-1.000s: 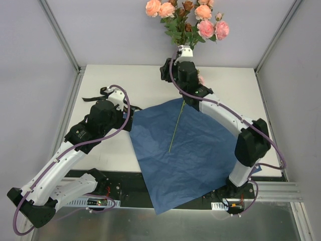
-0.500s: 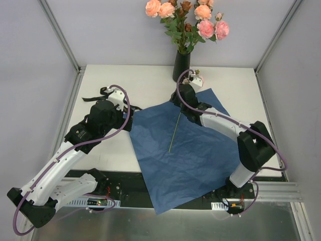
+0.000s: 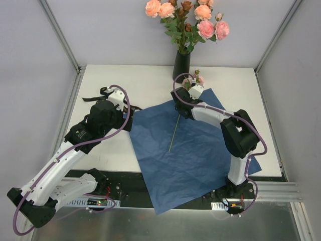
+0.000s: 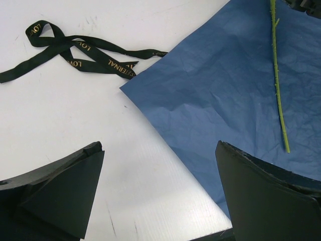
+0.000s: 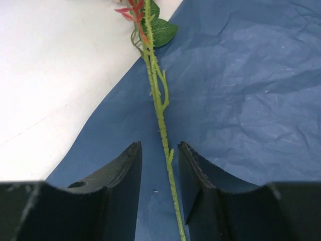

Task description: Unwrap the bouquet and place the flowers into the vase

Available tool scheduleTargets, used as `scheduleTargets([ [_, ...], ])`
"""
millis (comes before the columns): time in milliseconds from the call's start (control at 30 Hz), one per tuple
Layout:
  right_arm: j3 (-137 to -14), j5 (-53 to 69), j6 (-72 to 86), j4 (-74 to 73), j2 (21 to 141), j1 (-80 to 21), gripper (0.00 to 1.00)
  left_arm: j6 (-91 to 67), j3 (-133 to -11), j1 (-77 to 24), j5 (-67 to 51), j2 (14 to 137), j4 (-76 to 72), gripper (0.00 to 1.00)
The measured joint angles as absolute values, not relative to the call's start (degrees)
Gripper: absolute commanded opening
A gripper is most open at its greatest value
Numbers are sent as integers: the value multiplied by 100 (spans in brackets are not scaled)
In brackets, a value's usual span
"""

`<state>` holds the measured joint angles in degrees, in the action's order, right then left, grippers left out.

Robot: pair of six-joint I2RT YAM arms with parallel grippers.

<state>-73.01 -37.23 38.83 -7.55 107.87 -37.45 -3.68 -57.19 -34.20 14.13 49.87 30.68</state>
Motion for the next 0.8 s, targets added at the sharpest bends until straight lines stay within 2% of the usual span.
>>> scheduleTargets([
  [700,-7542,-3409,4005,-965,11454,-3573,38,-370,-5719,-3420,1411,4987,3068,99],
  [800,-7590,-3347,3986,-952,11592,-3542,35,-368,-5719,-3420,1411,4987,3068,99],
])
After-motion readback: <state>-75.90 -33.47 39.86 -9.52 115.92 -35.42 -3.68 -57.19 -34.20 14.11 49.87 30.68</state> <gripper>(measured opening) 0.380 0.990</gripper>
